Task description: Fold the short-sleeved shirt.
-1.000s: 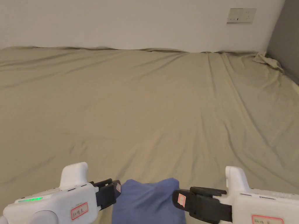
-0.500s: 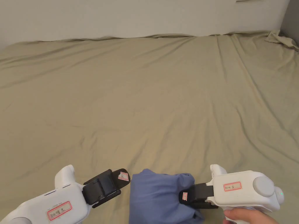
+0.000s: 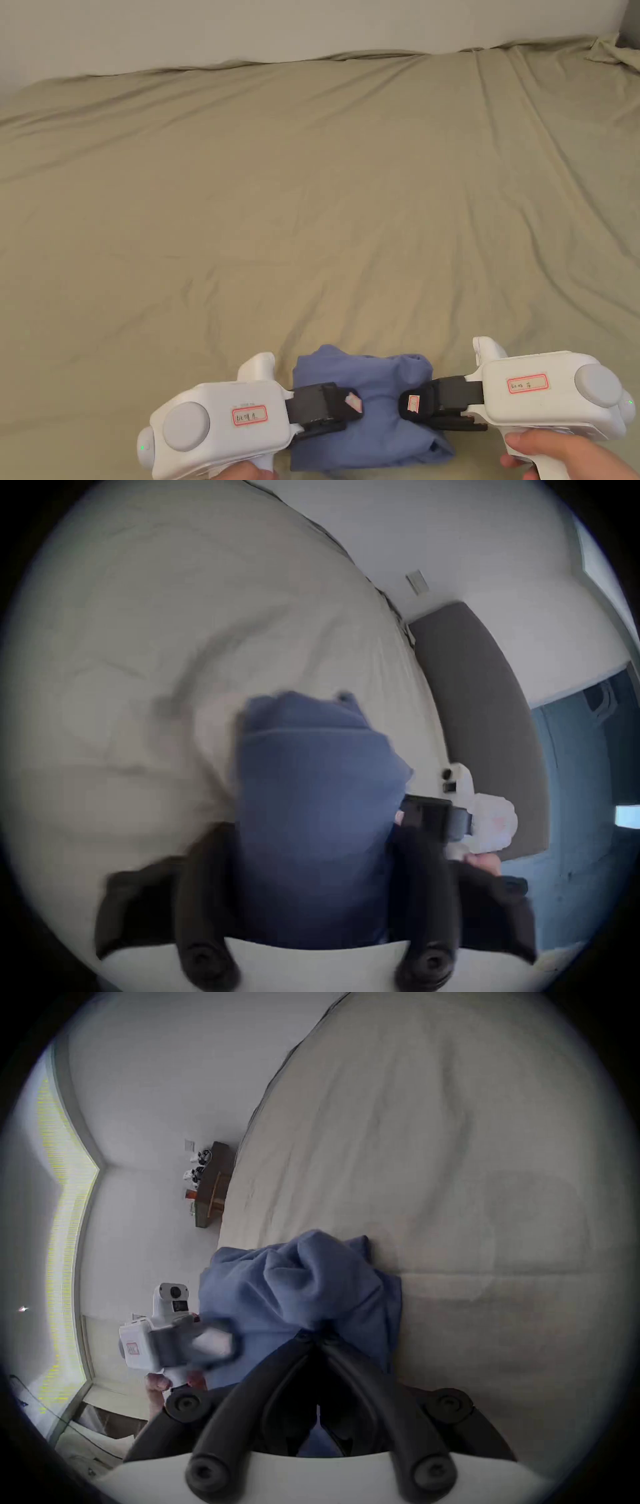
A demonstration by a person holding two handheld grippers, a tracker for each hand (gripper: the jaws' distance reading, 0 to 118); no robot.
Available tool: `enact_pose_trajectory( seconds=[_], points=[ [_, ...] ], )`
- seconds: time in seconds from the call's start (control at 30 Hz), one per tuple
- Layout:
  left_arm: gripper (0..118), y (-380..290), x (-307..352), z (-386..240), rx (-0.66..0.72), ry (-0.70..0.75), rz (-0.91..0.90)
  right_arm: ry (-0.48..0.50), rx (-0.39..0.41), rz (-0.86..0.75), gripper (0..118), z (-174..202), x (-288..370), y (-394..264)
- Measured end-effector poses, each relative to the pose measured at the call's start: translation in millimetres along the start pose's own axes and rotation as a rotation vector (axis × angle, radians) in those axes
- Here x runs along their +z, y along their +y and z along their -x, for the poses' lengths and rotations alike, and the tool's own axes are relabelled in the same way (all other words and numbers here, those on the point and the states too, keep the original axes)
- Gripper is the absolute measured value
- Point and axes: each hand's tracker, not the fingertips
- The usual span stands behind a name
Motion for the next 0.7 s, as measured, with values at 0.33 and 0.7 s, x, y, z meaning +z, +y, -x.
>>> enact_pose_trajectory(
  seconds=[0.33, 0.7],
  points=[
    [60, -7.7, 62.5, 4.5, 0.079, -0.112, 0.022, 0.299, 0.033, -0.234, 2, 54.0, 54.8, -23.6],
    [60, 30.6, 286.7, 154.4, 0.171, 0.316, -0.029, 0.277, 0.21, -0.537, 2, 116.9, 207.8, -83.7]
  ],
)
